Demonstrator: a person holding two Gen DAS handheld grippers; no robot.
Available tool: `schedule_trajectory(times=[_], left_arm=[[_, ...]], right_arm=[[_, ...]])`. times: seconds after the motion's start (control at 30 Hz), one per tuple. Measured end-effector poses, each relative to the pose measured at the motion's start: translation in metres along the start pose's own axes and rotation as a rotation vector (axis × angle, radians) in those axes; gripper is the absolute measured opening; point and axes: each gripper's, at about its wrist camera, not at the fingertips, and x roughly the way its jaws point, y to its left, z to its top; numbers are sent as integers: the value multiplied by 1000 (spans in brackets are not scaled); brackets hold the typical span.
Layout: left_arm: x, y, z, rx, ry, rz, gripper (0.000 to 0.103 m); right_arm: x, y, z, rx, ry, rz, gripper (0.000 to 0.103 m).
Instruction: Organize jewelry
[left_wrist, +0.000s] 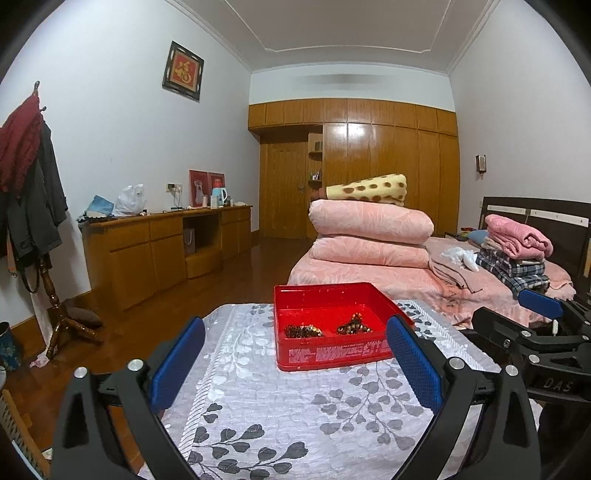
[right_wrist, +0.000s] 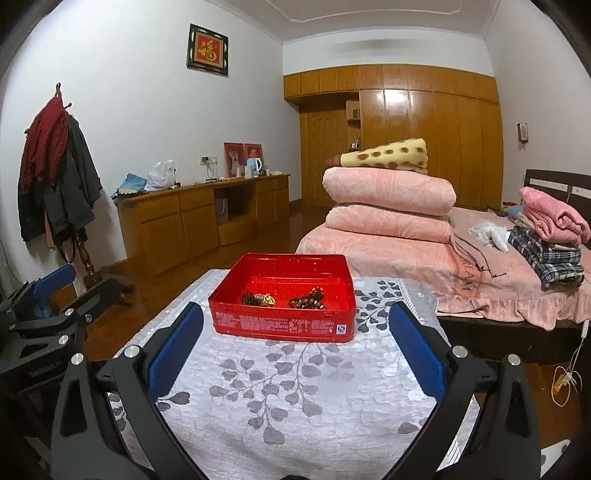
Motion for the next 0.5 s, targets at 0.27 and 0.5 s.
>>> schedule_trajectory(times=[0.27, 0.5], left_arm=[[-8, 0, 4, -5, -39, -8, 96], [-14, -2, 7, 2, -62, -10, 96]], right_arm=[[-10, 4, 4, -18, -52, -2, 97], [-15, 4, 7, -23, -69, -9, 97]])
